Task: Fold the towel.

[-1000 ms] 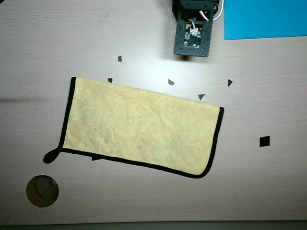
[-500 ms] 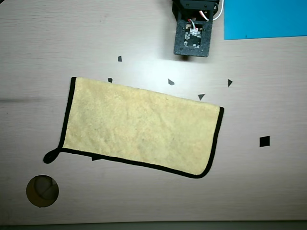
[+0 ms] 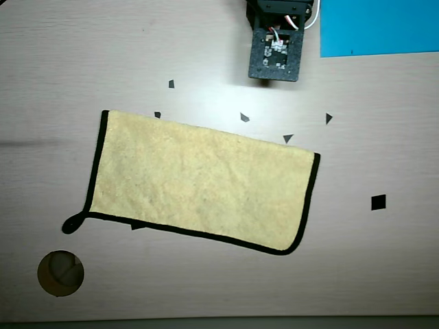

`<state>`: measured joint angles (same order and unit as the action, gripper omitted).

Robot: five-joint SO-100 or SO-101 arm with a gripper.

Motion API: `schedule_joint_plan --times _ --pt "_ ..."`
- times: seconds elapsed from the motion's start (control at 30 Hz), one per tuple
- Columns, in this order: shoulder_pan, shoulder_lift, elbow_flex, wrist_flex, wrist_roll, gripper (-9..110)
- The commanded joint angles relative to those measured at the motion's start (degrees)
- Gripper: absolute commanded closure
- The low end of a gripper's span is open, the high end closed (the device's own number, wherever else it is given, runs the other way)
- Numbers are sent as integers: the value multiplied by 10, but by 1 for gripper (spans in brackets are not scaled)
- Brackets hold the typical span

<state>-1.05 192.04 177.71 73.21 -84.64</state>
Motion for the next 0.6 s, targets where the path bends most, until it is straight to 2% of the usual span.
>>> schedule_joint_plan --times 0.0,0.57 --pt "2 2 23 4 5 100" --pt "11 2 23 4 -2 98"
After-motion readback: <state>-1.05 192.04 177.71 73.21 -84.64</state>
